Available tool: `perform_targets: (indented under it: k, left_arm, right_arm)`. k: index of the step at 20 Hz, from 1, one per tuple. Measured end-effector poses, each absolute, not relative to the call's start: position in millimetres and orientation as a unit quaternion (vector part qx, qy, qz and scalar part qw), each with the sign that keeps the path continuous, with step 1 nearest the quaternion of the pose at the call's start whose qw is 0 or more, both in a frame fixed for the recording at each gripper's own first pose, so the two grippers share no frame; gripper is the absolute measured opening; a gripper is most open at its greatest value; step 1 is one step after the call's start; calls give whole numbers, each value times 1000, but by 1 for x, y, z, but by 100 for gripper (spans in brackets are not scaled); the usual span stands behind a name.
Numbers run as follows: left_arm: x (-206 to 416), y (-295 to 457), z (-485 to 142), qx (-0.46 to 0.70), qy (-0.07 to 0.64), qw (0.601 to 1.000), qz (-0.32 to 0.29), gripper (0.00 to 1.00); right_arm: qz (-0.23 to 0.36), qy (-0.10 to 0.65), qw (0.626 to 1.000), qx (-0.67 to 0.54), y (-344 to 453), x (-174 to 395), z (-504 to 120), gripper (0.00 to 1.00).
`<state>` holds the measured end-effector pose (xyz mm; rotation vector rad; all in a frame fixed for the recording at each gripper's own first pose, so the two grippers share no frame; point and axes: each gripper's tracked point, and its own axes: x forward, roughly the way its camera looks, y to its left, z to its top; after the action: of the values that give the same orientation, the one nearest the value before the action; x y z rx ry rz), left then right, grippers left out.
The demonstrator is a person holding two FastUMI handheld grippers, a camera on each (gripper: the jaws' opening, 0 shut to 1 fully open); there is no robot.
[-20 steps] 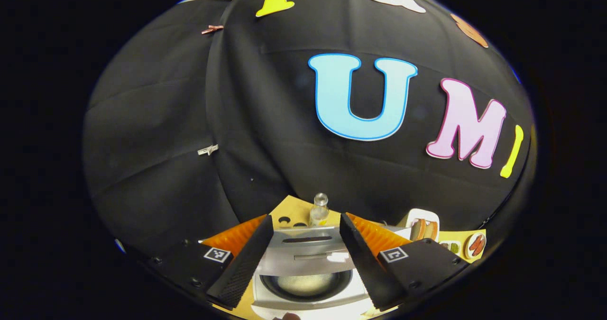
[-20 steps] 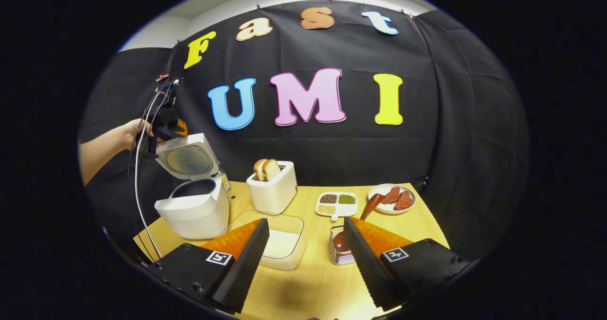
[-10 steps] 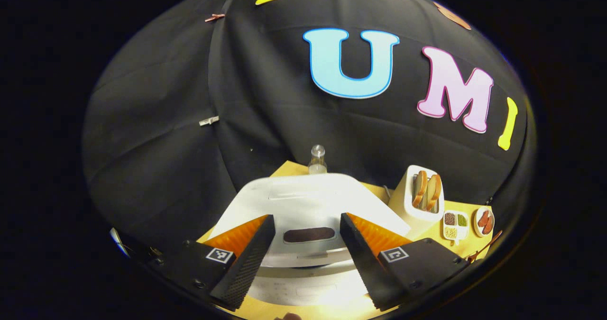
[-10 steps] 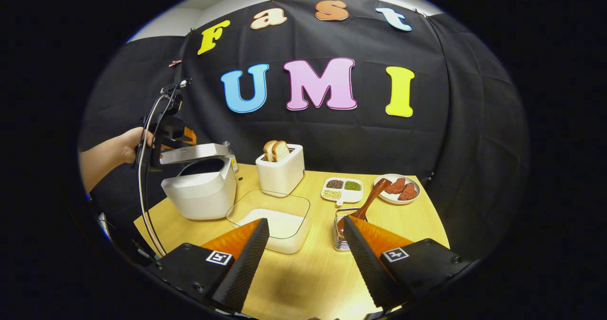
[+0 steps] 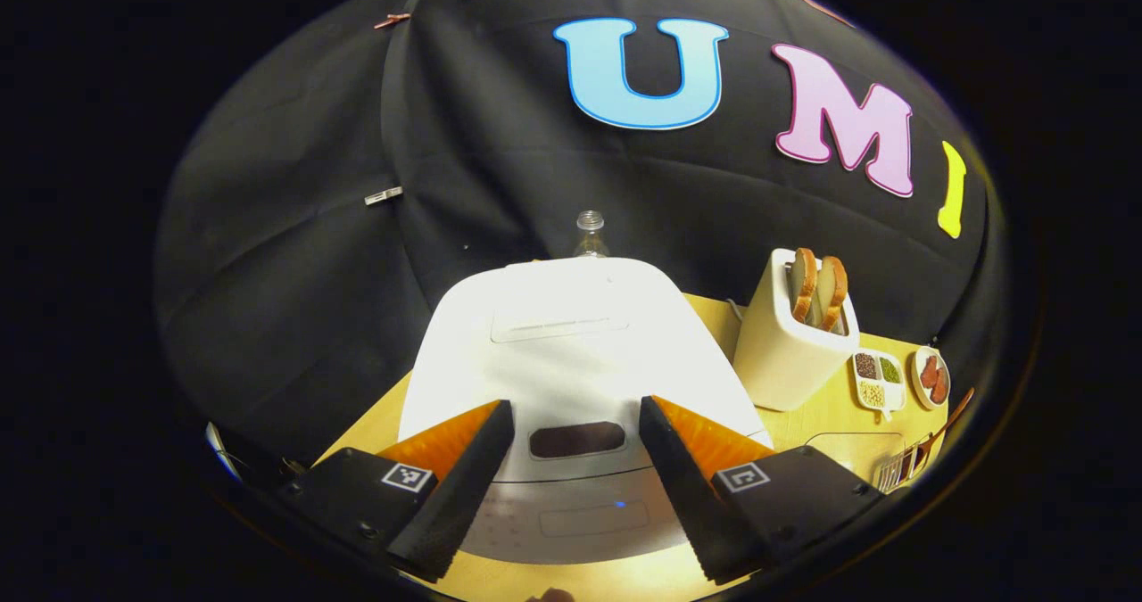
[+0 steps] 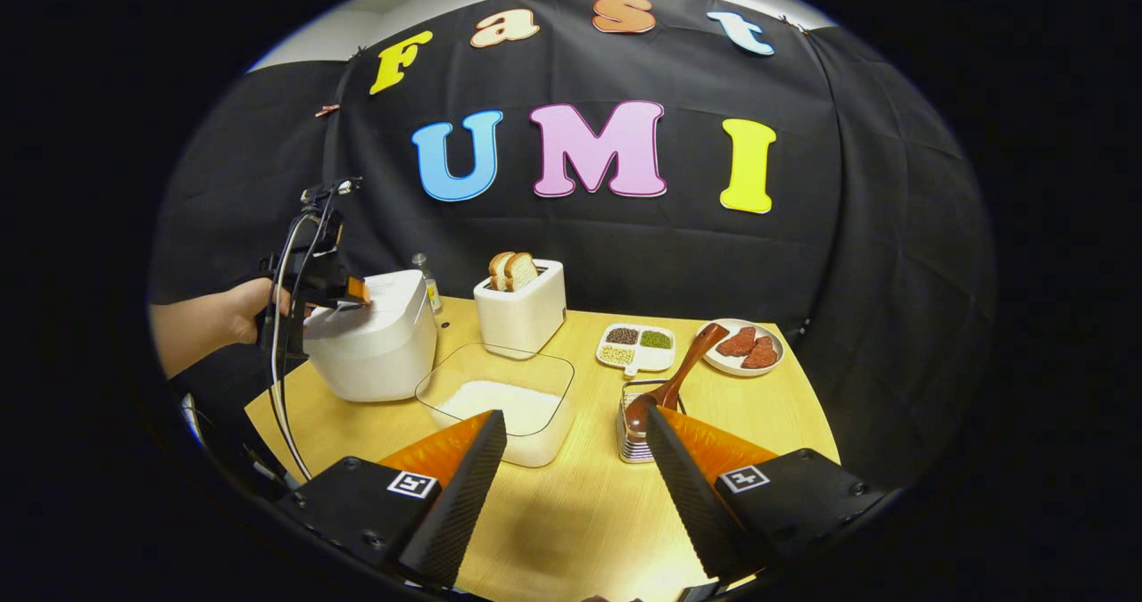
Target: Close the left gripper, press the button to open the rice cooker; take a wooden spoon from the chopstick holder with the right hand, scoop a spoonful of rice and pour it into the rice cooker, then put the wooden spoon back into the chopstick holder.
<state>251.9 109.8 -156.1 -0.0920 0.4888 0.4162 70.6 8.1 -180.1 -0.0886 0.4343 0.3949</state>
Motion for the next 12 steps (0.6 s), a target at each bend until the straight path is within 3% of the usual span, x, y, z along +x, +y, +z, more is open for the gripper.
perform_targets:
  k: [7,12]
  left_arm:
    - [246,106,-152,-34,241,950,197,100]
    - [201,79,-86,-57,133,968,203,96]
  right_arm:
    - [224,209,951,-41,1,83,-185,99]
    - [237,190,952,-41,-18,106,-173,99]
